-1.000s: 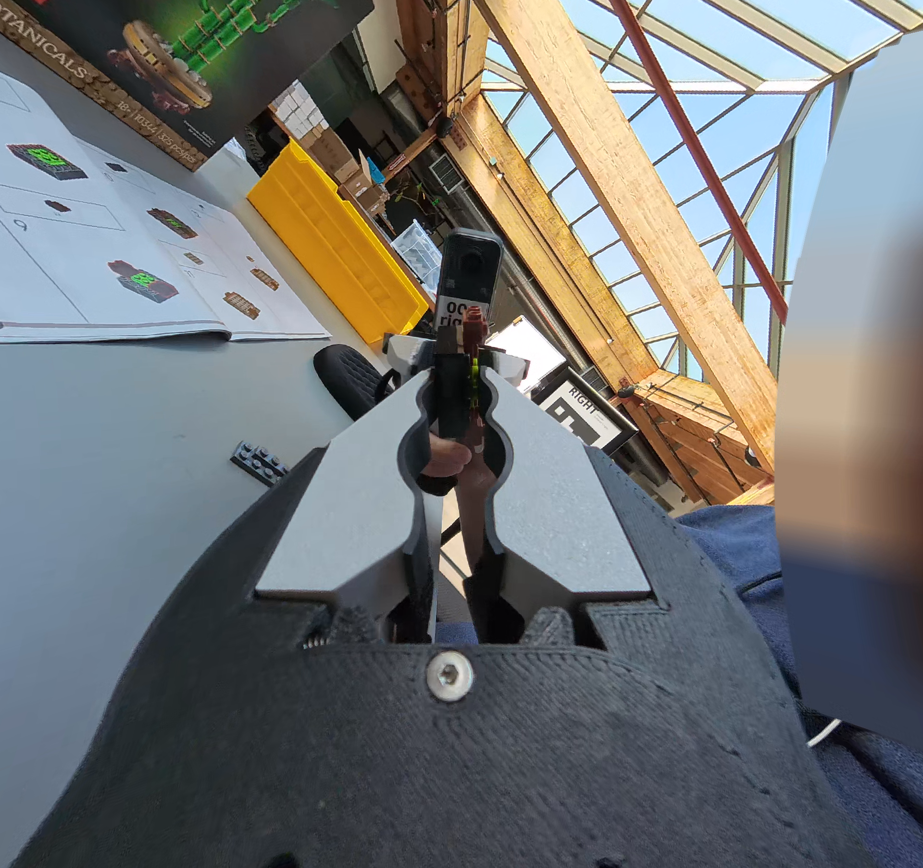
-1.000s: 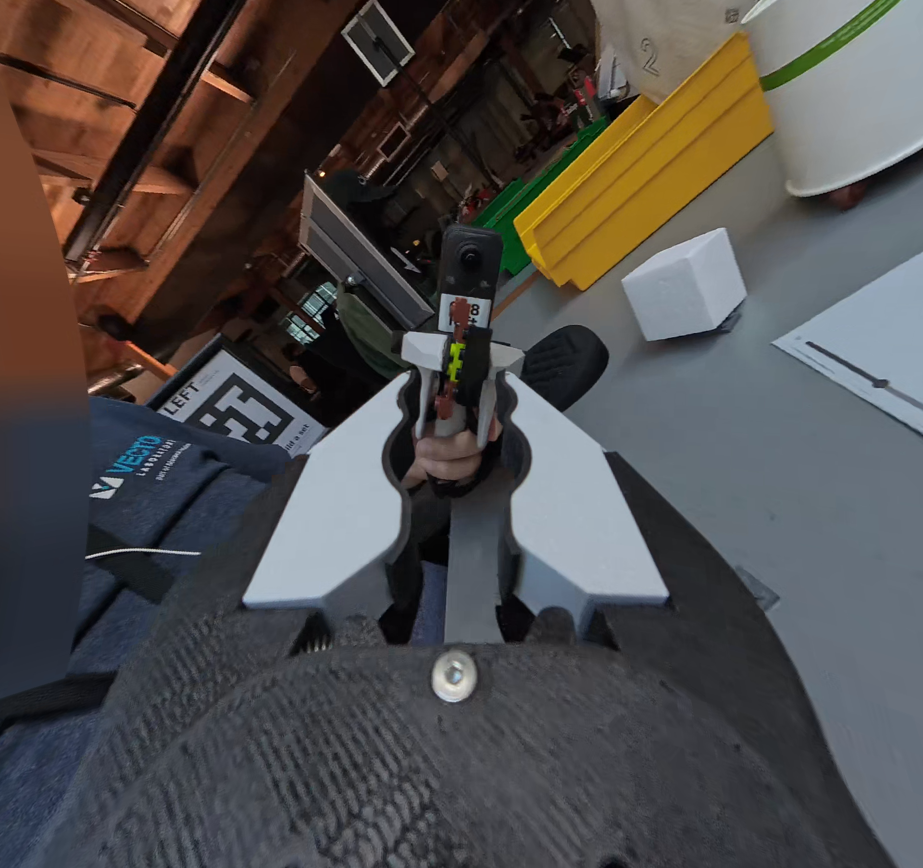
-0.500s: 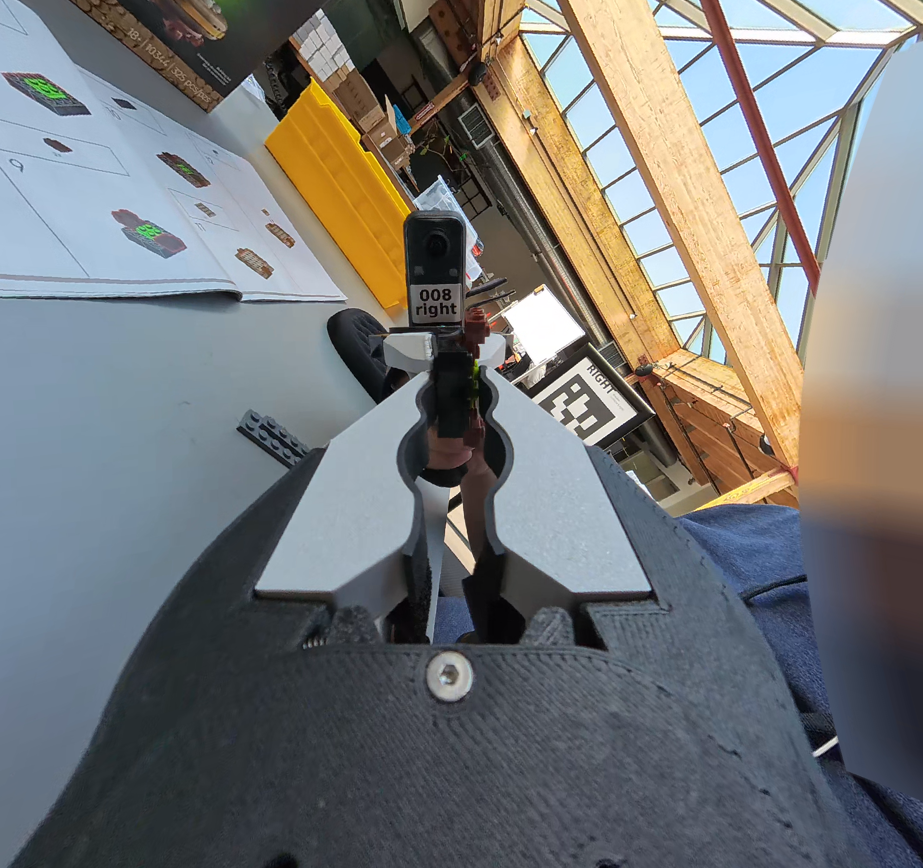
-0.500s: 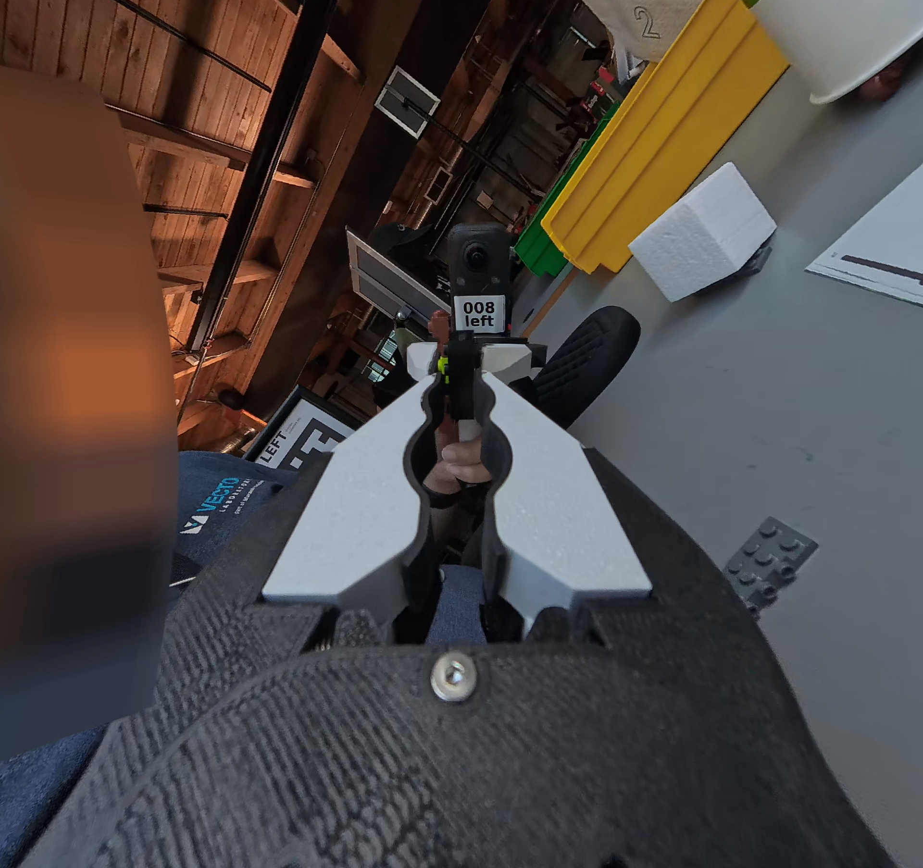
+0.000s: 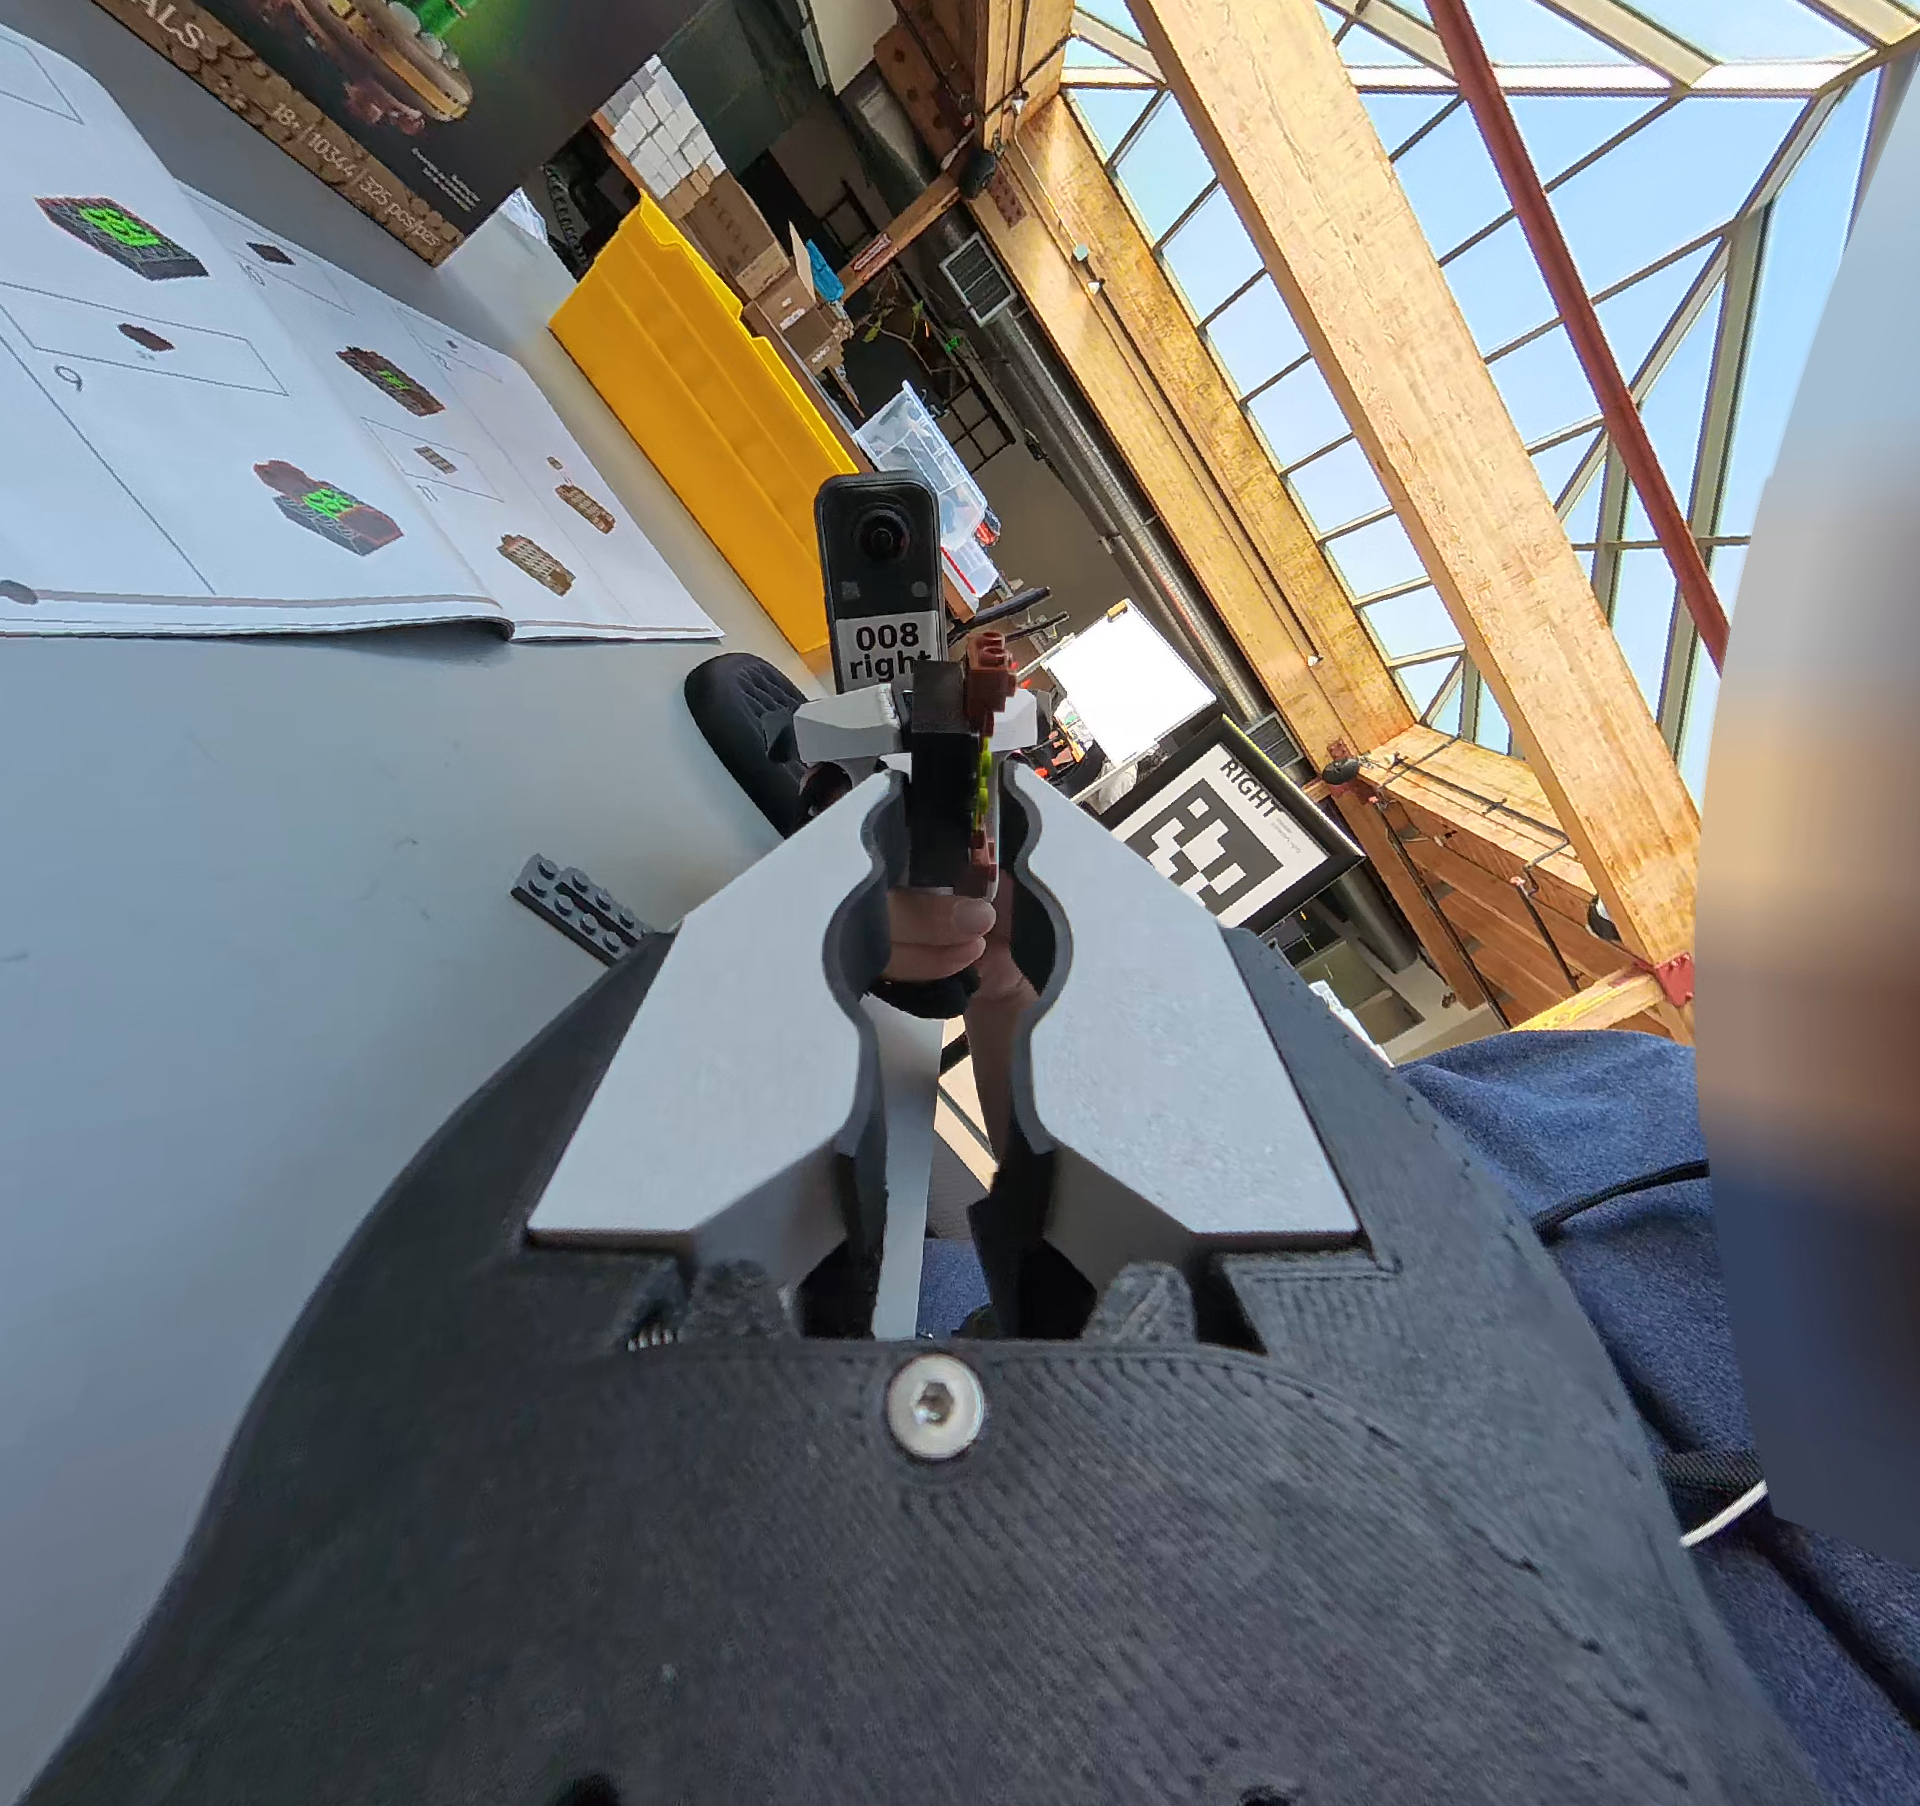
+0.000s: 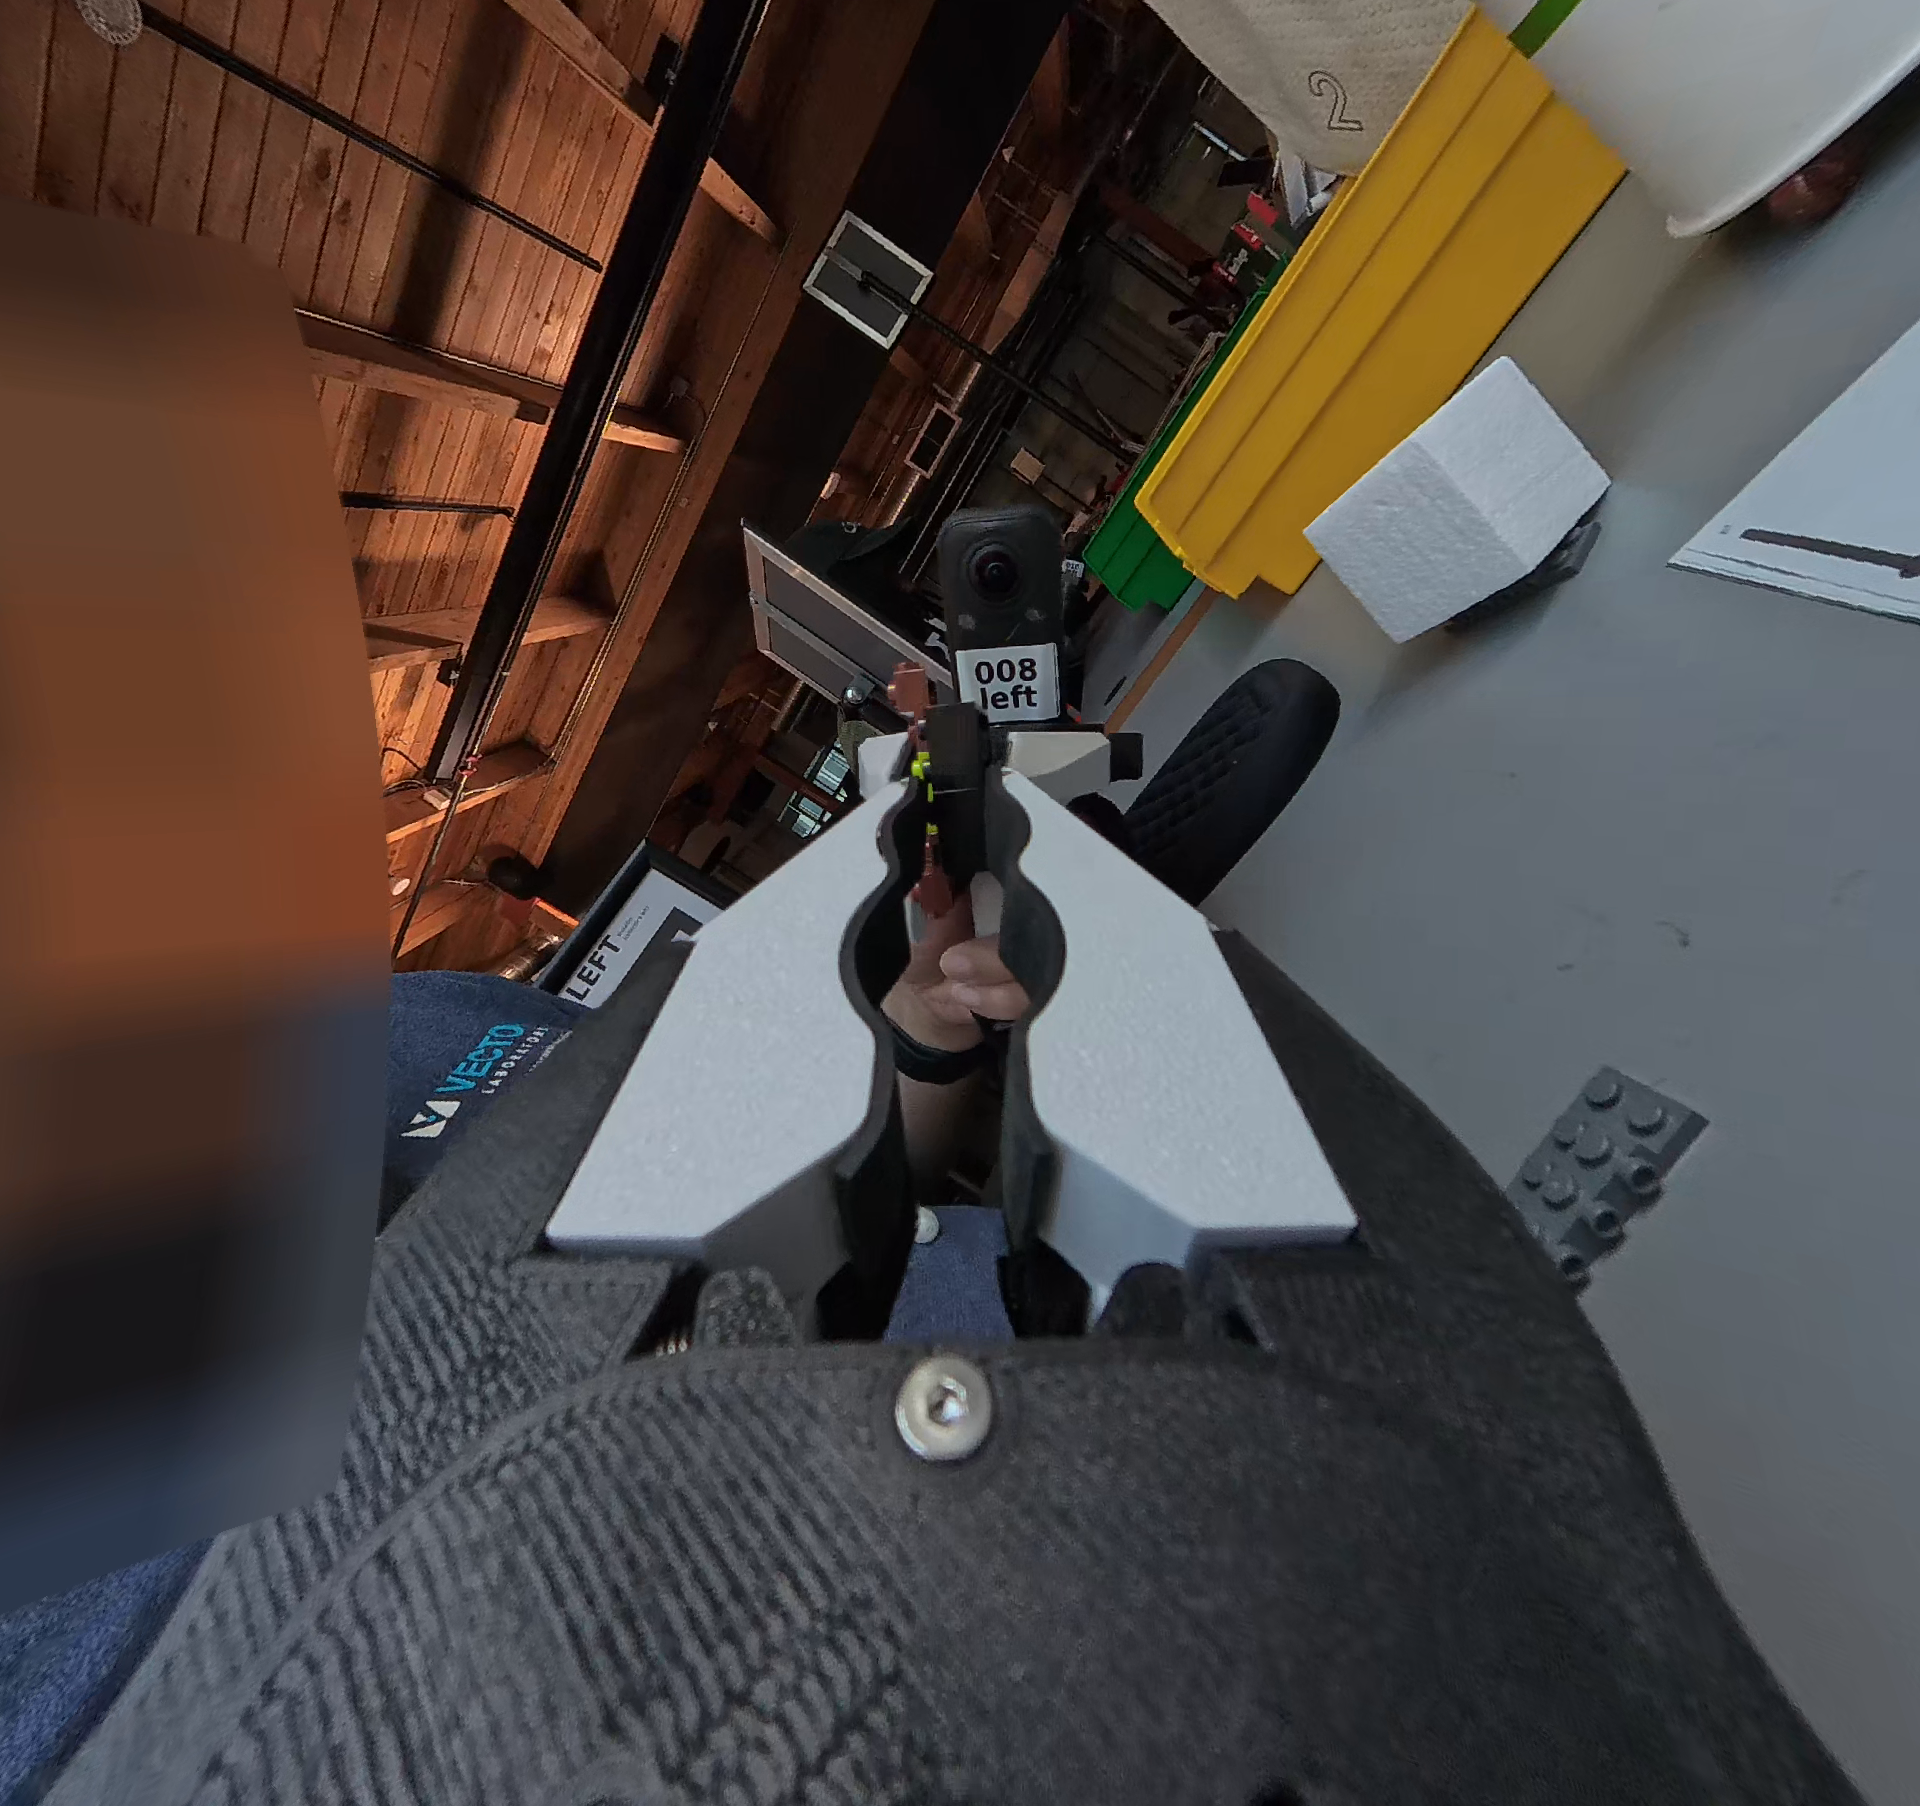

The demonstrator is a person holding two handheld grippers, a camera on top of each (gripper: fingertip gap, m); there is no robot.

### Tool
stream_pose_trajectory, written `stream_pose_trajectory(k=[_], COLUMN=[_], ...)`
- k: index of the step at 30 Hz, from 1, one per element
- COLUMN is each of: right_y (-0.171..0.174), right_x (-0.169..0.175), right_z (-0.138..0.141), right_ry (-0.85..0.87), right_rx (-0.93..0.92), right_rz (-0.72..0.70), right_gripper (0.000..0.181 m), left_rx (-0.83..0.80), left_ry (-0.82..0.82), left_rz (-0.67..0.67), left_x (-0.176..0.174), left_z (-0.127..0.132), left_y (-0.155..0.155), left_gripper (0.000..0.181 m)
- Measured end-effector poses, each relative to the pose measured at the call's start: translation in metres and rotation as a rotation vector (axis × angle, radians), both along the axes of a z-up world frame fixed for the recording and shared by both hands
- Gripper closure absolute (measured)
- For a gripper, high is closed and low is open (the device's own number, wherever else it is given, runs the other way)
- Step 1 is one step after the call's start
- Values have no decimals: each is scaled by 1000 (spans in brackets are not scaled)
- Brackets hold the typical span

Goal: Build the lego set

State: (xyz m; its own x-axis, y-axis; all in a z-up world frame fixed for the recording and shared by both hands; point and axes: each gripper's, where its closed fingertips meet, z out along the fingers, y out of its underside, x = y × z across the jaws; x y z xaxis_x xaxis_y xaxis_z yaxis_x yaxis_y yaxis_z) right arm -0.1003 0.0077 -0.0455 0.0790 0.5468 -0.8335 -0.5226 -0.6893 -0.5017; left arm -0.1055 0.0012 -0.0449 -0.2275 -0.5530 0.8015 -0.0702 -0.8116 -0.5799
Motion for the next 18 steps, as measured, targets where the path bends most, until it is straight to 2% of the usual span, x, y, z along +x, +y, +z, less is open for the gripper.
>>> stream_pose_trajectory(k=[1, 9, 12, 16, 18], right_y=[0, 1, 1, 3, 3], right_x=[0, -2, -2, -4, -6], right_z=[0, 1, 3, -1, -3], right_ry=[-9, -44, -68, -99, -98], right_rx=[2, 26, 49, 33, 28], right_rz=[-5, -30, -51, -44, -30], right_gripper=[171, 171, 160, 154, 160], left_rx=[-5, 16, -8, 6, 13], left_ry=[-3, 17, 3, 5, 2], left_rz=[-4, -23, -18, -8, -14], left_x=[0, 2, 0, 0, 0], left_z=[1, -5, -5, -7, -7], left_y=[0, -6, -5, -4, -5], left_gripper=[163, 169, 169, 169, 169])
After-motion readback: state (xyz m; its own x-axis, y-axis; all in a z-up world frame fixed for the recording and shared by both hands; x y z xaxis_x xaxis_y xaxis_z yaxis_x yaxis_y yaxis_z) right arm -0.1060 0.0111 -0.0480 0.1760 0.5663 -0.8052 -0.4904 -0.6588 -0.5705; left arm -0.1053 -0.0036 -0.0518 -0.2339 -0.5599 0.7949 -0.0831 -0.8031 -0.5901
